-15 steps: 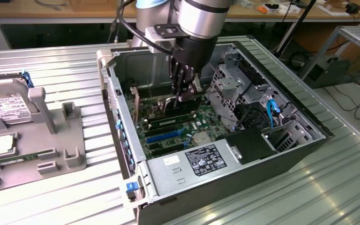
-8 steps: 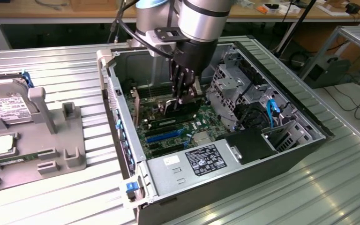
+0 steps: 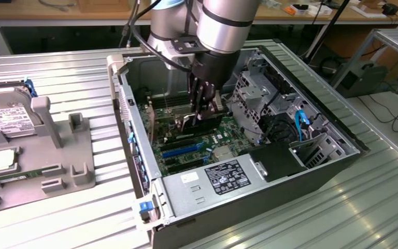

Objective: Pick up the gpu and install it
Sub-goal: 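Insert the gpu into the slot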

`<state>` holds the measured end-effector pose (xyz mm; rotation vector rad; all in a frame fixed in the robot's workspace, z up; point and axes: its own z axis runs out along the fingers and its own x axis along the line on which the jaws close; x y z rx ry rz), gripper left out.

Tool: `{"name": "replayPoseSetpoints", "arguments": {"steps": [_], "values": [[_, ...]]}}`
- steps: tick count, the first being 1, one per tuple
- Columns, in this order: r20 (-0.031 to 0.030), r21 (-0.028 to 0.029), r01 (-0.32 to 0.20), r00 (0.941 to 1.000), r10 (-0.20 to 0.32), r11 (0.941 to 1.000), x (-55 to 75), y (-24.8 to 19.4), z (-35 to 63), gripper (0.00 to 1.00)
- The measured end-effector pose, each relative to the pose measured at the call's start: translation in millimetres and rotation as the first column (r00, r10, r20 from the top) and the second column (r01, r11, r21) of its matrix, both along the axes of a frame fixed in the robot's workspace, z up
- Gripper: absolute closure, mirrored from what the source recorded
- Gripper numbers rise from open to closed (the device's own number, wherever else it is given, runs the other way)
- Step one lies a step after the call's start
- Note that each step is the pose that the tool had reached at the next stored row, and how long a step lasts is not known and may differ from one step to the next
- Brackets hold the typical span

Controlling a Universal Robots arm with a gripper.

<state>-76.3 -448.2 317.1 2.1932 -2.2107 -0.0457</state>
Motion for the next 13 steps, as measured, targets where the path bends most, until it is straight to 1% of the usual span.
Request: {"name": "replayPoseSetpoints", "arguments": {"steps": [9, 13], "values": [[0.0, -0.0002, 0.0, 1.0, 0.0, 1.0, 0.0, -4.7, -12.4, 0.73], [0.0, -0.0002, -0.001, 1.0, 0.001, 1.0, 0.0, -5.3, -16.0, 0.73]]}}
